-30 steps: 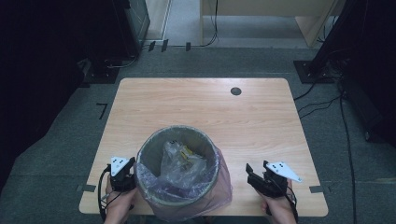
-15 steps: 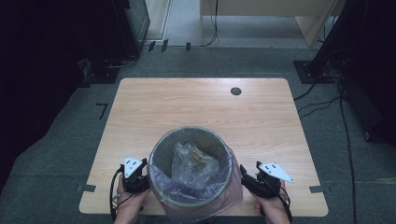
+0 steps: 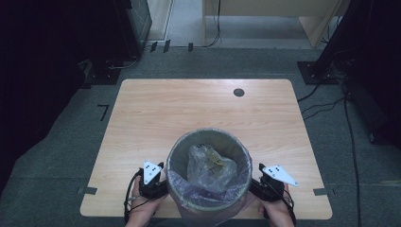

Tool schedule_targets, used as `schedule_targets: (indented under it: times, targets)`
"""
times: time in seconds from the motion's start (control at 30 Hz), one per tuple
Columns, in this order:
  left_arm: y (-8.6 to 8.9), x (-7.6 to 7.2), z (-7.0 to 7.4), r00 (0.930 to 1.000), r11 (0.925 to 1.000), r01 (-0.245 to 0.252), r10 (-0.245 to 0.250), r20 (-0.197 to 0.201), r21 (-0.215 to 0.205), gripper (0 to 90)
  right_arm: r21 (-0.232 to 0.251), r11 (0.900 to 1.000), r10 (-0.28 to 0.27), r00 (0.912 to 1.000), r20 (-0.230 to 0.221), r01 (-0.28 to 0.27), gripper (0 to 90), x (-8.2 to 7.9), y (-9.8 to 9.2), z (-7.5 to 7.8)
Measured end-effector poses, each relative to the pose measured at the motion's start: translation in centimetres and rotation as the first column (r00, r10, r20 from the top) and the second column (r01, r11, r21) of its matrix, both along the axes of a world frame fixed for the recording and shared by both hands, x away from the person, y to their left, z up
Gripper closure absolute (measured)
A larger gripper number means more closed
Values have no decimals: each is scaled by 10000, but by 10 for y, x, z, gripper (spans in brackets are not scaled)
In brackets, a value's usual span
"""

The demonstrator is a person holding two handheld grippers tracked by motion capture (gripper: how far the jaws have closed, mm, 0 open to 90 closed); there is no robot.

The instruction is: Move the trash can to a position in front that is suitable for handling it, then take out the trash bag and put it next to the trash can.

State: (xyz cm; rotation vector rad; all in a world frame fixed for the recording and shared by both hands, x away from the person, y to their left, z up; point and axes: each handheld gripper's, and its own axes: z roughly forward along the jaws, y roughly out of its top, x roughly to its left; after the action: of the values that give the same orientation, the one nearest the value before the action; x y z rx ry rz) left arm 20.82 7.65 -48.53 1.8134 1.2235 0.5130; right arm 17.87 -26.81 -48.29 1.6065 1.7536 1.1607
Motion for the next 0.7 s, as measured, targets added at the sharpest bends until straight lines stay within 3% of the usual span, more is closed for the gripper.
schedule_targets:
  times: [0.13, 0.3, 0.43, 0.57, 0.7]
  targets:
    - [-7, -4, 1, 9995, 9995, 221, -226, 235, 217, 352, -29, 9999, 138, 9999, 98, -137, 350, 0, 1, -1]
    - [-2, -2, 0, 9989, 9990, 425, -428, 184, 162, 316, 79, 9998, 177, 9997, 156, -178, 333, -1, -2, 0]
    - [20, 4, -1, 9999, 9998, -133, 133, 32, 139, 298, 157, 9999, 33, 9996, 294, -38, 330, 0, -8, 3]
    - [46, 9, -3, 9958, 9960, -889, 890, -219, 27, 297, 179, 9993, -320, 9992, 235, 316, 330, 1, -23, 2]
    - [61, 14, -11, 9902, 9908, -1228, 1262, -606, 572, 287, 151, 9986, -510, 9987, -20, 510, 327, 1, -37, 1]
